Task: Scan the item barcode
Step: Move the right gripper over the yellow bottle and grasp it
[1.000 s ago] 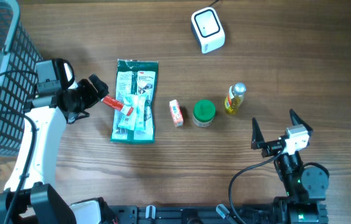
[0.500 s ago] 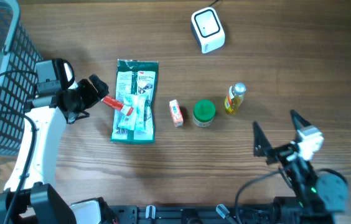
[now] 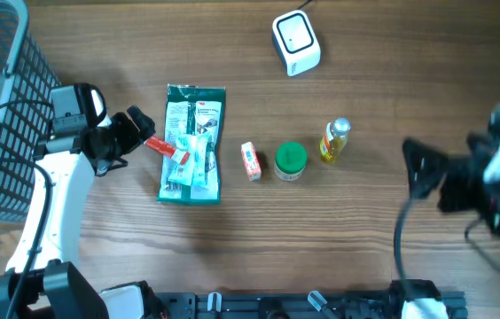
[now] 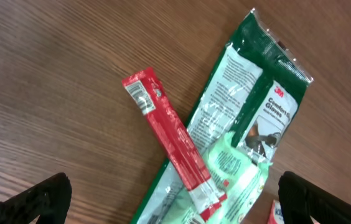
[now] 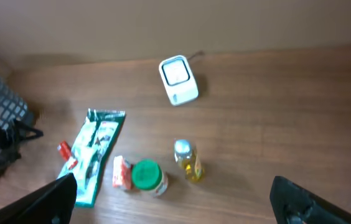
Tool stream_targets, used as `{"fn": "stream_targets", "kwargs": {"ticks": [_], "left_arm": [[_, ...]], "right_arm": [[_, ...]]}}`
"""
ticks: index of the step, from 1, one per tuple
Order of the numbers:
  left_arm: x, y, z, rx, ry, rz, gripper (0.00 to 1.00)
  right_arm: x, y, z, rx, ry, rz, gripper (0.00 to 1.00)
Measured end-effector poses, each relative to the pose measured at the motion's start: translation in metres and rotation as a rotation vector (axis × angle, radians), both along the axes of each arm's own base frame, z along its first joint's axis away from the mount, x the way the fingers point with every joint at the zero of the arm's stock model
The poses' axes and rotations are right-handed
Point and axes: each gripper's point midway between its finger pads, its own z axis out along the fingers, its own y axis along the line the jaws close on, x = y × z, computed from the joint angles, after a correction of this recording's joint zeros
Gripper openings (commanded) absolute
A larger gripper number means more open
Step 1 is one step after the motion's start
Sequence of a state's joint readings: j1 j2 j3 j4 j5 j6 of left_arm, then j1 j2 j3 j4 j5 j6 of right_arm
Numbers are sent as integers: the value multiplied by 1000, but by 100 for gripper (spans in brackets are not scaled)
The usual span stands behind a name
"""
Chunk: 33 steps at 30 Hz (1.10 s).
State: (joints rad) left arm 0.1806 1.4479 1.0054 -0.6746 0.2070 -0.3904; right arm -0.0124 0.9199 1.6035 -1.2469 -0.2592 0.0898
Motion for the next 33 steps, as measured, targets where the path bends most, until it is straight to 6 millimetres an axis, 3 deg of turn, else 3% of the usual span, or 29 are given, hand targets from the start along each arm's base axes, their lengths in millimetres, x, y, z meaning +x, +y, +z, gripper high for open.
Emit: {"fn": "stream_targets", "kwargs": {"ticks": [1, 2, 4, 5, 7, 10, 17, 21, 27, 33], "left_arm": [[0, 0, 0, -1, 0, 0, 100], [0, 0, 0, 0, 0, 1, 100], [0, 0, 0, -1, 0, 1, 100], [0, 0, 0, -1, 0, 1, 100], [0, 0, 0, -1, -1, 1, 100], [0, 0, 0, -1, 0, 1, 100], [0, 0, 0, -1, 0, 1, 100], [0, 0, 0, -1, 0, 1, 100], [0, 0, 0, -1, 0, 1, 100], [0, 0, 0, -1, 0, 1, 100]], "right_arm": [[11, 1, 1, 4, 28, 6, 90], [22, 2, -2, 6, 55, 15, 74], [37, 4, -20, 8, 146, 32, 56], [42, 5, -35, 11, 218, 38, 56], [51, 6, -61, 15, 338, 44, 73], [63, 9, -89, 16, 468, 60, 83], [86, 53, -148, -77, 675, 145, 83], [95, 64, -173, -133, 742, 147, 83], [116, 66, -215, -181, 833, 130, 83], [124, 63, -240, -211, 858, 107, 85]]}}
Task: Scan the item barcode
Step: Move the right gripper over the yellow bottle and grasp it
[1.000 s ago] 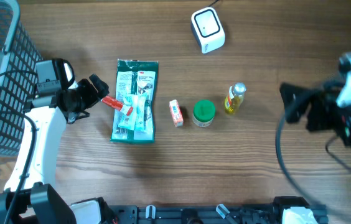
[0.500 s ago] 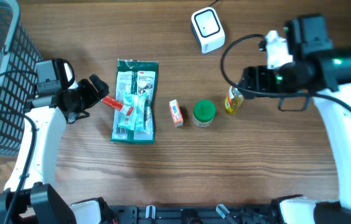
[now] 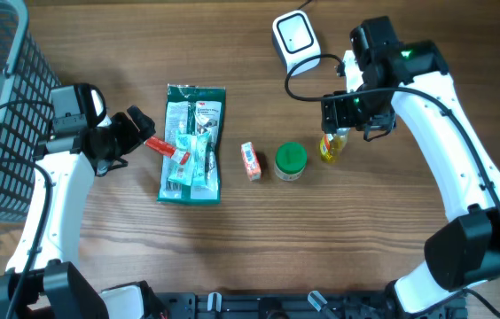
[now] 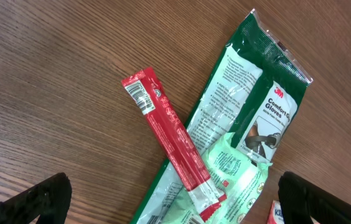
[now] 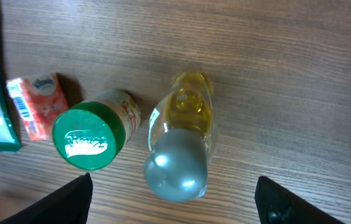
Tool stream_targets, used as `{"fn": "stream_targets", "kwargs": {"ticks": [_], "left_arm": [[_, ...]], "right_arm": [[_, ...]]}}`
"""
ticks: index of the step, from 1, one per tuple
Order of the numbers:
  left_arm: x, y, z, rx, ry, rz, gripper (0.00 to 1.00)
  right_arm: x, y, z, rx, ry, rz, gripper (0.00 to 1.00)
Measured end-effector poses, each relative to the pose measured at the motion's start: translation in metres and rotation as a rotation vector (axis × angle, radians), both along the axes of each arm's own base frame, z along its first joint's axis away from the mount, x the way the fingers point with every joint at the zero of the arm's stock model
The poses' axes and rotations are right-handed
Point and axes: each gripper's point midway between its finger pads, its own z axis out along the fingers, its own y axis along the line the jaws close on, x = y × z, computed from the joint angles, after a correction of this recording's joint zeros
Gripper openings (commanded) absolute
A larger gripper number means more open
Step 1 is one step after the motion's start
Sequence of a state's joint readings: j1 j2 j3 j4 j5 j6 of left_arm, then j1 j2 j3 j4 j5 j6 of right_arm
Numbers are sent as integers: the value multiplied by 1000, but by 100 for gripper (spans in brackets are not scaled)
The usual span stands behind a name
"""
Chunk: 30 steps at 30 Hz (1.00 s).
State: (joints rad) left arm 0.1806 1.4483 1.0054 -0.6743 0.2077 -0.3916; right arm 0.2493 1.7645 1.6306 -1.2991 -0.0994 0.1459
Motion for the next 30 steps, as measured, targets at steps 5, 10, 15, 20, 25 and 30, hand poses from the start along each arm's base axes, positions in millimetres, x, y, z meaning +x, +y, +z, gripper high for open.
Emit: {"fn": "stream_targets", "kwargs": {"ticks": [5, 10, 15, 20, 25, 30], "left_arm": [[0, 0, 0, 0, 0, 0, 100], [0, 0, 0, 0, 0, 0, 100], [0, 0, 0, 0, 0, 0, 100], [0, 0, 0, 0, -1, 0, 100], [0, 0, 0, 0, 0, 0, 100], [0, 0, 0, 0, 0, 0, 100]], "right_arm": [[1, -1, -25, -5, 2, -1, 85], [2, -1, -52, -6, -5, -1, 86], [1, -2, -66, -9, -7, -2, 81], [0, -2, -67, -10, -3, -16, 54], [0, -3, -67, -13, -4, -13, 37], [-2, -3, -63, -9, -6, -14, 35]]}}
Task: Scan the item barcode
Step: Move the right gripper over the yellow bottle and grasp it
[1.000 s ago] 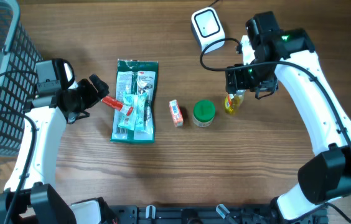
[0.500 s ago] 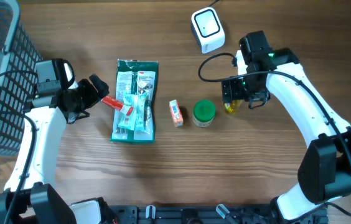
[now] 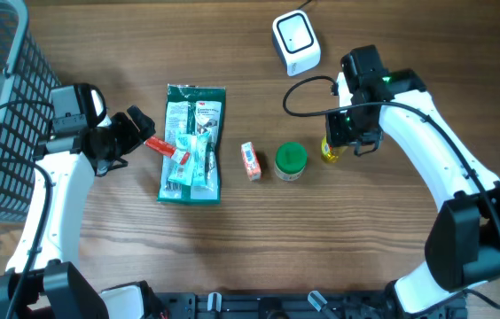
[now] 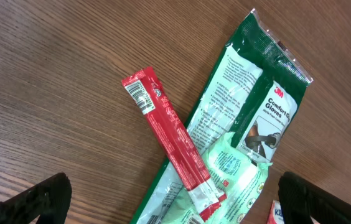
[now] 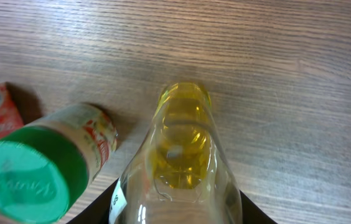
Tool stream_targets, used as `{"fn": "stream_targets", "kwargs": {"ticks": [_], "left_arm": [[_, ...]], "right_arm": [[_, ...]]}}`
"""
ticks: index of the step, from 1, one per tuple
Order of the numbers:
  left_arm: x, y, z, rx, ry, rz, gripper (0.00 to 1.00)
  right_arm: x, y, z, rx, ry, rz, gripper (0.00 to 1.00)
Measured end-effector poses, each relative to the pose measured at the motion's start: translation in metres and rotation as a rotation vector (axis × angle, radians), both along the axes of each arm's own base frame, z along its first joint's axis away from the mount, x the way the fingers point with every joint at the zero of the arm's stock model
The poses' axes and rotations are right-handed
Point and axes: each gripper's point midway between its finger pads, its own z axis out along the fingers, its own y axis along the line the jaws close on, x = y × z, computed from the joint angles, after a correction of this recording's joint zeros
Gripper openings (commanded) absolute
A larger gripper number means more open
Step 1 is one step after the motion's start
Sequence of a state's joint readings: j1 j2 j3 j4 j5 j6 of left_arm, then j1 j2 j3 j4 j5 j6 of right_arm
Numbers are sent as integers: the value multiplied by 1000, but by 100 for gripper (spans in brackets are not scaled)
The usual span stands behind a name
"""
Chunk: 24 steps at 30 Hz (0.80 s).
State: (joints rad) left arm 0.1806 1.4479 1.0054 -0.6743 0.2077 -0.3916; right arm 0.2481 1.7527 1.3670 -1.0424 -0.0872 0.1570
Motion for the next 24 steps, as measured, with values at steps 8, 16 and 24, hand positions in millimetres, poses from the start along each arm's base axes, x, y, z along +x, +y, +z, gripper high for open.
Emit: {"fn": "stream_targets", "kwargs": {"ticks": [8, 16, 24], "left_arm": [[0, 0, 0, 0, 0, 0, 100], [0, 0, 0, 0, 0, 0, 100], [0, 0, 0, 0, 0, 0, 100]], "right_arm": [[-13, -9, 107, 281, -223, -70, 21], [-56, 41, 170, 781, -180, 116, 12], [-84, 65, 204, 1038, -144, 244, 9]]}}
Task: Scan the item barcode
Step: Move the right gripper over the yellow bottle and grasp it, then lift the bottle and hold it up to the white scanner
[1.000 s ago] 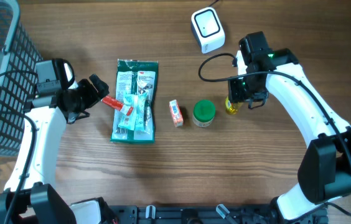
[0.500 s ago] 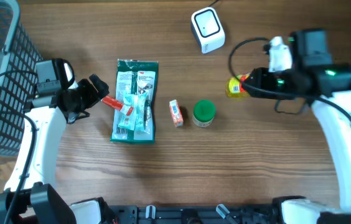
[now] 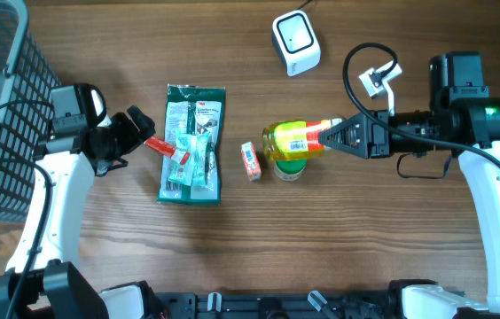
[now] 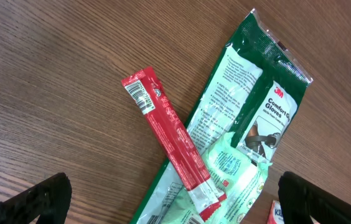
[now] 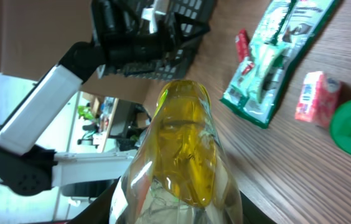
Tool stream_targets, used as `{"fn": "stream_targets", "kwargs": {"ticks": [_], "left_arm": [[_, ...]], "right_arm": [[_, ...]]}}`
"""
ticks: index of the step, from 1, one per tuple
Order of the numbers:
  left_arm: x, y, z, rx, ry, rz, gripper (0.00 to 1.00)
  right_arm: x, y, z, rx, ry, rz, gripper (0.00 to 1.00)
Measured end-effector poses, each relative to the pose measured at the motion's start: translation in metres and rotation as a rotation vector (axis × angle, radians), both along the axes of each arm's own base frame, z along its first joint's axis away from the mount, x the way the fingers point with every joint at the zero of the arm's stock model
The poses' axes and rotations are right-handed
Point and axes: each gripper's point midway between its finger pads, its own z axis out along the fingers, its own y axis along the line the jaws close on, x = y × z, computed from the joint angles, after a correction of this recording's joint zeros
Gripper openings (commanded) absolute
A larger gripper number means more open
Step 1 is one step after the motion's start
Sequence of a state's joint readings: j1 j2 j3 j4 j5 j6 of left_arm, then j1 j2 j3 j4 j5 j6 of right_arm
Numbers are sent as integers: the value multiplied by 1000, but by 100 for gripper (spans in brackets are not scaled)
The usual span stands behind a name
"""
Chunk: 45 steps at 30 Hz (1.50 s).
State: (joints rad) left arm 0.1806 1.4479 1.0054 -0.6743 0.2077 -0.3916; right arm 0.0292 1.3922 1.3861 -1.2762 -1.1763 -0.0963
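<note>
My right gripper (image 3: pixel 337 135) is shut on a bottle of yellow oil (image 3: pixel 296 139), held lying sideways in the air with its base pointing left, over the green-lidded jar (image 3: pixel 291 169). In the right wrist view the bottle (image 5: pixel 182 137) fills the middle between the fingers (image 5: pixel 110 208). The white barcode scanner (image 3: pixel 296 42) sits at the back of the table, apart from the bottle. My left gripper (image 3: pixel 131 133) is open beside a red stick packet (image 4: pixel 169 146), holding nothing.
A green glove package (image 3: pixel 193 142) lies under the red stick (image 3: pixel 167 148). A small red and white packet (image 3: pixel 250 161) lies left of the jar. A dark wire basket stands at the far left edge.
The right gripper was down around the upright bottle on the table. Now it holds the bottle lifted and turned sideways above the jar. The left arm has not moved.
The right arm was first far off at the right, with the bottle standing beside the jar. Then it hovered open over the bottle, then stood down around it. Now the bottle is up off the table, lying sideways in that gripper. The left arm stayed still throughout.
</note>
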Motion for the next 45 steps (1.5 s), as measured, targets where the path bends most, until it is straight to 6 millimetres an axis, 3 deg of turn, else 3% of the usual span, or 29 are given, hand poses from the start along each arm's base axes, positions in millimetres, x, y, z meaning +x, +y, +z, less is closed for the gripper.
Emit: {"fn": "stream_targets", "kwargs": {"ticks": [24, 35, 45], "left_arm": [[0, 0, 0, 0, 0, 0, 100], [0, 0, 0, 0, 0, 0, 100], [0, 0, 0, 0, 0, 0, 100]], "right_arm": [[-14, 9, 4, 28, -3, 60, 4], [-42, 51, 5, 35, -57, 241, 5], [-41, 54, 2, 12, -49, 238, 4]]}}
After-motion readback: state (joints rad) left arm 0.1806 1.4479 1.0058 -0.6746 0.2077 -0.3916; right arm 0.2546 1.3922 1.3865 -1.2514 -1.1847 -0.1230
